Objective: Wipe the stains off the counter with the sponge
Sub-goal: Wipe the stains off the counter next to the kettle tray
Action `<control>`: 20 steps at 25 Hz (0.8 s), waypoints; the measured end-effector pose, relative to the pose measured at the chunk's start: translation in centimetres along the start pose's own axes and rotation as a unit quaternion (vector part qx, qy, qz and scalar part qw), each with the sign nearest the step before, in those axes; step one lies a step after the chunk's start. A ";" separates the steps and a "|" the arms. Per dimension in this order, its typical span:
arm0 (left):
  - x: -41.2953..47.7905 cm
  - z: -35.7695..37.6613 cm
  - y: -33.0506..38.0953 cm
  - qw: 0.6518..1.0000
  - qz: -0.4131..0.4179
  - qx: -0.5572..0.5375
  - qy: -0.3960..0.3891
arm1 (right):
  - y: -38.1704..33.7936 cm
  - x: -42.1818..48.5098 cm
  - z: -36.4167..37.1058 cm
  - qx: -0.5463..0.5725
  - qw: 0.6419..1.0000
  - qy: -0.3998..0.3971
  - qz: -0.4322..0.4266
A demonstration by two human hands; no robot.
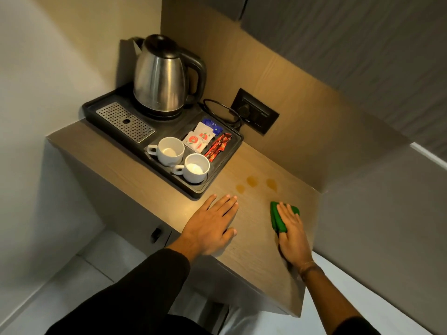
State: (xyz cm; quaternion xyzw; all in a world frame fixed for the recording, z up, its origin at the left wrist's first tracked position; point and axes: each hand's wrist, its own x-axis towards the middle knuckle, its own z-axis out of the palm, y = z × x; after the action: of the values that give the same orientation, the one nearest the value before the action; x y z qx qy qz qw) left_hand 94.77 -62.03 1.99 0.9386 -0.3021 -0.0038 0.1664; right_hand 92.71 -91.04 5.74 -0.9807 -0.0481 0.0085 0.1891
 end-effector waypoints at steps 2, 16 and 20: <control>0.1 0.0 0.0 1.000 0.001 -0.001 0.000 | 0.4 3.6 -1.0 0.013 0.997 0.036 0.068; 0.0 -0.3 0.1 1.000 -0.001 -0.002 -0.009 | -3.6 12.0 -0.4 0.021 0.995 0.012 0.092; 0.0 -0.5 0.2 1.000 -0.004 -0.006 -0.013 | -4.7 9.2 1.8 0.002 0.998 -0.036 -0.057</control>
State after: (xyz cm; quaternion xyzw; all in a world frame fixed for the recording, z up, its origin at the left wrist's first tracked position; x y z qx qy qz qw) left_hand 94.70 -62.09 2.50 0.9387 -0.3005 -0.0186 0.1680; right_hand 101.41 -85.09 5.85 -0.9751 -0.1106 0.0331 0.1894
